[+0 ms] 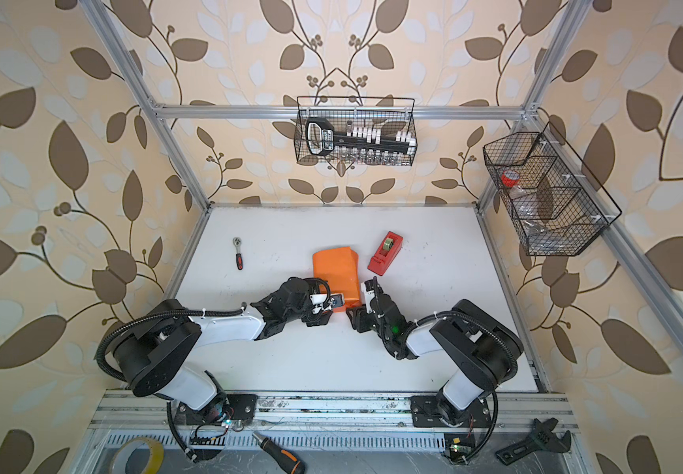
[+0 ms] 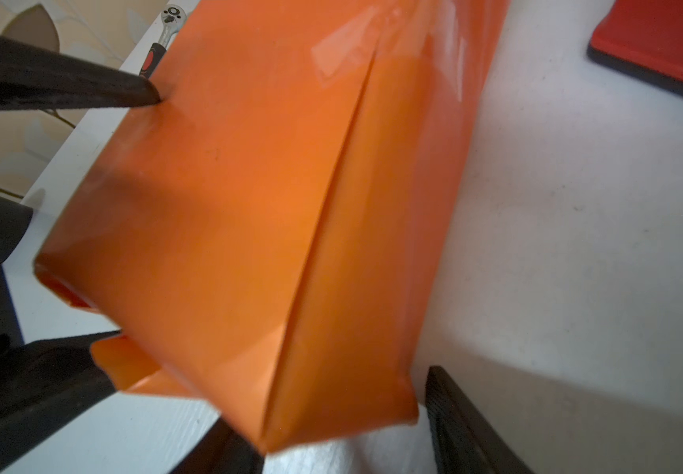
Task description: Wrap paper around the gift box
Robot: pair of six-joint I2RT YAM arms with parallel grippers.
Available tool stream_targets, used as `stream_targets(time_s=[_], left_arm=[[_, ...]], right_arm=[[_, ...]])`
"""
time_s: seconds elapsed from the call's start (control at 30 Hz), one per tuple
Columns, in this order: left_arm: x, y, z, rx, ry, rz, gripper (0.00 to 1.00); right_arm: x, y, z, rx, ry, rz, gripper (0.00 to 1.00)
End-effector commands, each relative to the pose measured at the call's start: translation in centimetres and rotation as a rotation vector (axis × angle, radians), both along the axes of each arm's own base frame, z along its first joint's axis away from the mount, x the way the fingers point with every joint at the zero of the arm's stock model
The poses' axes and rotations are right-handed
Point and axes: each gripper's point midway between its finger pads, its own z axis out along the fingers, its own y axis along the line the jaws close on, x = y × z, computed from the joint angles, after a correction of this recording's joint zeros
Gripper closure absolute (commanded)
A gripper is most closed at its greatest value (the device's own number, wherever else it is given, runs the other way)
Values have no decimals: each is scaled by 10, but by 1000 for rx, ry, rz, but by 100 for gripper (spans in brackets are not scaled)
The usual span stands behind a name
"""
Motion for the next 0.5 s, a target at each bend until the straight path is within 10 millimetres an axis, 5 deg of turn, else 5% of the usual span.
stream_targets(time_s=[0.0,0.47], left_arm=[[5,-8,8,-16,-43,-49,7],[2,-2,-7,-33,29,-46,23]], right_arm=[[6,0,2,3,-12,-19,40],[7,-2,5,-1,-17,-21,40]])
